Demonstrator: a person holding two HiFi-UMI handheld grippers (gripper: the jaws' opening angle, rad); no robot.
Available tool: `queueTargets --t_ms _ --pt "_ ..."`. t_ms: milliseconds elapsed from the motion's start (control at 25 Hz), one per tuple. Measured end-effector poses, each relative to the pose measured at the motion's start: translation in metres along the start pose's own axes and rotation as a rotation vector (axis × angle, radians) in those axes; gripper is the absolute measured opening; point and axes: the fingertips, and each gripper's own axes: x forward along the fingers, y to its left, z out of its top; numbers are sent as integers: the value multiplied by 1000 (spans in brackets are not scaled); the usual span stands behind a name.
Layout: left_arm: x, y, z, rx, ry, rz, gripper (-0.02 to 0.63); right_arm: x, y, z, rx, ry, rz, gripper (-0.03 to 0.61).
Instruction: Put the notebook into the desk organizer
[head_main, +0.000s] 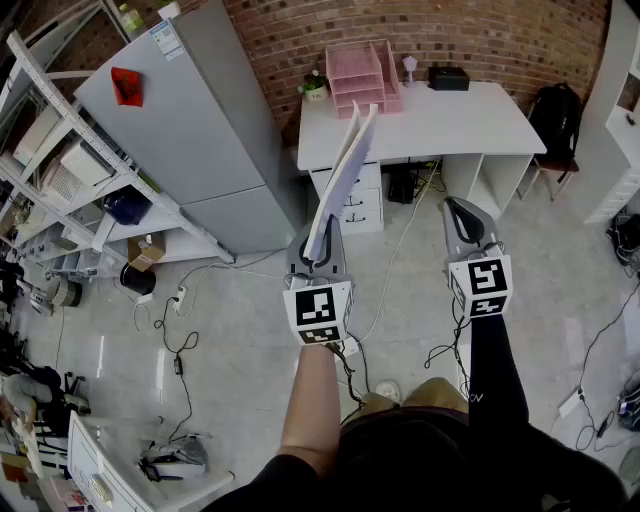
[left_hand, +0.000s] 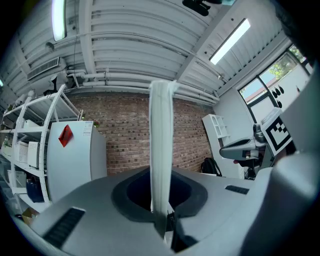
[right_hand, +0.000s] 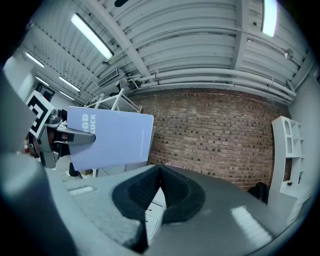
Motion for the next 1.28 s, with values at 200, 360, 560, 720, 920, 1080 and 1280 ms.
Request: queueTargets --t_ms 200,360,560,720,920,1080,1280 --pt "-4 2 2 -1 1 -7 35 -1 8 1 -6 12 18 2" --pt "-8 1 1 1 0 -10 35 -6 10 -2 51 2 9 2" --pt "-6 1 -2 -1 2 -20 35 -10 6 -5 58 5 -3 2" --pt "4 -3 -10 -4 17 -29 35 -5 -3 -15 49 13 -6 2" --pt "29 -5 -18 -7 31 -37 35 13 -16 -24 65 14 -7 2" --pt "59 -9 -23 -4 42 -52 35 38 -32 -33 71 13 3 2" --pt "110 -11 -23 14 39 -59 35 81 -63 -39 76 -3 11 2"
